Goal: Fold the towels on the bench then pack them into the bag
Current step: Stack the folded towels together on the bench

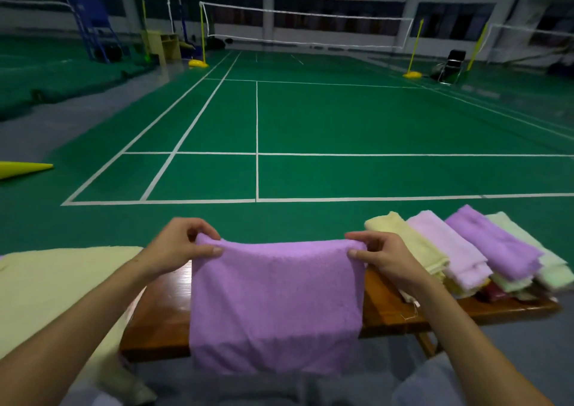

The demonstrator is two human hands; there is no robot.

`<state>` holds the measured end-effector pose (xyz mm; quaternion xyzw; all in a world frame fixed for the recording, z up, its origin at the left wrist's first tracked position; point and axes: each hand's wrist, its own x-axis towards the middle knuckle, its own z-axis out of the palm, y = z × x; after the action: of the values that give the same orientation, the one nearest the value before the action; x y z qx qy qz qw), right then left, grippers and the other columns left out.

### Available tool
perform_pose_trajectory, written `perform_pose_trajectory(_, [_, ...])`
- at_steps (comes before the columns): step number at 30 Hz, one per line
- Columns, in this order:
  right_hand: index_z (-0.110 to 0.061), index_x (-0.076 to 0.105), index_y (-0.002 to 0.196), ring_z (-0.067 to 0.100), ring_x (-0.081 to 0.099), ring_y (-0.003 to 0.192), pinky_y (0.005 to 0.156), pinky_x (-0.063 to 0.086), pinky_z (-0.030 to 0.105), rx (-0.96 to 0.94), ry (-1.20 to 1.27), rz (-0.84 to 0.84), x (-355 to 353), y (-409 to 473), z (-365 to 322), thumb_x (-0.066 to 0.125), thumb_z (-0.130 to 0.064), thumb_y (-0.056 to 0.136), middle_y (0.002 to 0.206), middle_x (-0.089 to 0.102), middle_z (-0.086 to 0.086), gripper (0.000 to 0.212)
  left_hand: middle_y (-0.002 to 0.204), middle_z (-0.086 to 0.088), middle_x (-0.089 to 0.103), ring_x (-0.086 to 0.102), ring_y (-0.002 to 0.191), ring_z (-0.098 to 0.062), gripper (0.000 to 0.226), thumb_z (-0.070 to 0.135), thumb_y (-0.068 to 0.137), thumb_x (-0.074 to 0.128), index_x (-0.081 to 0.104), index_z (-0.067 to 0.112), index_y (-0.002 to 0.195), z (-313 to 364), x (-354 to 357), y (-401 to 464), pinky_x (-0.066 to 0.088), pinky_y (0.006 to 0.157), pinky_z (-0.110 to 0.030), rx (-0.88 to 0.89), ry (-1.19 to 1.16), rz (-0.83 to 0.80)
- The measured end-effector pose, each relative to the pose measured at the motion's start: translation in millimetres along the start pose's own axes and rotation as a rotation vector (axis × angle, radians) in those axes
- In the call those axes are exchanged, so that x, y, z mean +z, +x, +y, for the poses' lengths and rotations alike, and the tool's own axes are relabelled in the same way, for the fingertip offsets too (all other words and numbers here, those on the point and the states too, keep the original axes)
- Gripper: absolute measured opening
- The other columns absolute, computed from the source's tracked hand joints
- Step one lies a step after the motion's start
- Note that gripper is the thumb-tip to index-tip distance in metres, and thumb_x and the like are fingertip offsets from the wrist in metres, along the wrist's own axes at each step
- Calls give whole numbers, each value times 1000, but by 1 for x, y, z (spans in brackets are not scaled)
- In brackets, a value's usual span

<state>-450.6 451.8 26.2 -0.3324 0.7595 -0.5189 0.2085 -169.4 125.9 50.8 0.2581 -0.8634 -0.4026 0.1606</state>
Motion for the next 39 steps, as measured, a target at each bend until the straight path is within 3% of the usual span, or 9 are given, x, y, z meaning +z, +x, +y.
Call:
perform_pose_trajectory(6, [-11,75,125,15,72,98,85,64,38,-95,-178,1,-25,10,-50,88,-22,83,109,77,0,46,80,10,76,71,80,-16,24,20,69,97,80,26,86,35,-42,-3,58,71,-33,96,162,158])
perform_pose_trajectory(14, [-9,82,101,2,59,73,66,46,21,-331,-506,54,-46,25,-126,76,6,82,86,76,4,25,80,-4,67,62,74,-25,21,34,75,92,75,23,78,78,-69,10,45,63,-32,230,277,454])
perform_pose_trajectory(20, [-11,80,83,9,48,68,57,38,20,-315,-383,119,-62,30,-153,84,-14,86,67,62,1,7,74,-9,72,56,66,-18,21,24,81,89,79,6,82,103,-84,13,42,54,-16,243,47,456])
perform_pose_trajectory(22, [-6,79,82,13,47,67,61,40,29,-268,-316,161,-64,32,-150,85,-27,86,67,60,2,23,73,-16,70,54,65,-19,22,23,83,86,77,3,80,107,-86,10,41,51,-12,254,10,451])
perform_pose_trajectory(27, [0,68,83,15,63,73,74,62,35,-201,-34,167,-53,11,-139,81,-19,91,74,62,4,25,86,-26,74,60,72,-21,18,22,89,80,74,5,91,108,-84,-5,53,71,-34,251,-120,383])
perform_pose_trajectory(30, [-10,61,77,12,62,70,65,61,30,-211,42,179,-50,-4,-135,79,-17,92,69,59,-1,24,79,-9,76,62,66,-10,13,22,86,82,74,12,89,110,-84,-17,52,72,-34,285,-147,393])
perform_pose_trajectory(34, [-7,76,97,10,68,76,65,61,33,-261,115,184,-54,-26,-144,79,-14,92,83,75,3,9,78,0,77,68,71,-8,32,30,67,92,77,11,88,119,-90,-36,56,69,-20,321,-341,312])
perform_pose_trajectory(37, [-8,77,109,15,74,83,65,60,29,-247,270,162,-58,-36,-153,79,-15,90,97,80,7,20,80,-5,75,68,69,-12,56,47,48,102,78,14,86,121,-102,-44,56,63,-19,319,-515,225])
perform_pose_trajectory(39, [-9,77,110,16,73,84,67,58,30,-236,295,161,-58,-34,-156,80,-18,89,100,80,8,23,80,-4,74,66,69,-12,47,38,53,101,77,14,87,123,-105,-42,56,62,-20,305,-586,238])
